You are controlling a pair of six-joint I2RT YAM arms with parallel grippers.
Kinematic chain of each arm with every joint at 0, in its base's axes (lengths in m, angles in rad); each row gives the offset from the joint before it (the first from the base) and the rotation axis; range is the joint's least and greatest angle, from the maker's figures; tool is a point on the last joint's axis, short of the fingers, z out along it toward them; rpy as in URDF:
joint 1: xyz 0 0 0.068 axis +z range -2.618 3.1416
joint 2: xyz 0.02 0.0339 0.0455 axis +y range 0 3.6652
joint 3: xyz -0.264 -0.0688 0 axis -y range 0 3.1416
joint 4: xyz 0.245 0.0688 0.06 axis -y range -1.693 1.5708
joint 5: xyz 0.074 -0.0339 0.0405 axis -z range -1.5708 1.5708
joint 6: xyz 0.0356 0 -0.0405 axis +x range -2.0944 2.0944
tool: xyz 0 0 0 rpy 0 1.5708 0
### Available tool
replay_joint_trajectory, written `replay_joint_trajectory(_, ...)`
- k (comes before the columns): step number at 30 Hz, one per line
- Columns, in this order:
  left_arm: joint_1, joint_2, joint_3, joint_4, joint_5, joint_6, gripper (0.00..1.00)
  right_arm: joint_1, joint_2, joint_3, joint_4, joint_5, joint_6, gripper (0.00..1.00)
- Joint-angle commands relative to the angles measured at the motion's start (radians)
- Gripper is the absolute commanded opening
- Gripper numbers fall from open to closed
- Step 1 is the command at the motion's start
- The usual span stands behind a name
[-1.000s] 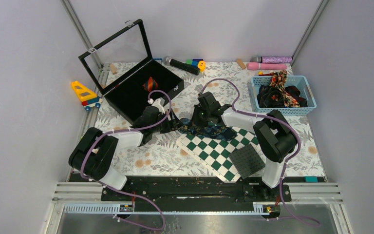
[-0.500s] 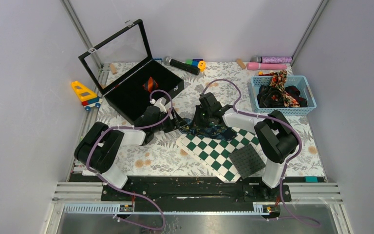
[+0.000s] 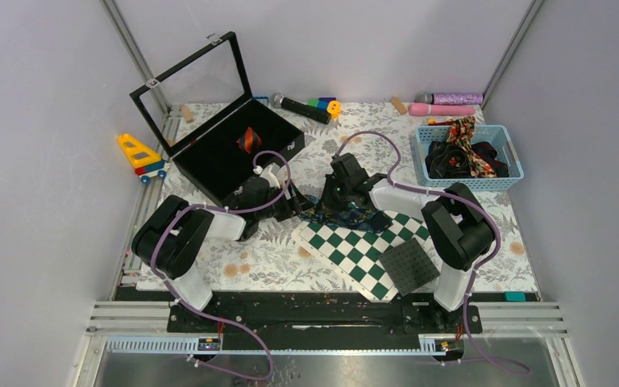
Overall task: Roll the ties
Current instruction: Roll the tie at the center of the board.
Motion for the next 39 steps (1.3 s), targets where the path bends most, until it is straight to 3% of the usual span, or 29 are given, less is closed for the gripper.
replay_joint_trajectory(1,-0.005,0.029,0.012,0.106,0.047,-0.014,0.69,-0.011,-0.028,-0.017,-0.024,0.047,-0.022,0.09)
replay_joint_trajectory(15,-0.007,0.053,0.022,0.123,0.058,-0.020,0.56,-0.011,-0.035,-0.019,-0.025,0.043,-0.028,0.10)
replay_joint_trajectory(23,-0.013,0.056,0.036,0.097,0.055,0.001,0.48,-0.011,-0.074,-0.029,-0.023,0.021,-0.042,0.16)
replay_joint_trajectory(30,-0.016,0.047,0.041,0.063,0.033,0.016,0.48,-0.013,-0.184,-0.054,-0.024,0.008,-0.053,0.22)
replay_joint_trajectory(39,-0.040,-0.004,0.106,-0.130,-0.041,0.105,0.48,-0.040,-0.394,-0.095,-0.086,0.063,-0.097,0.27)
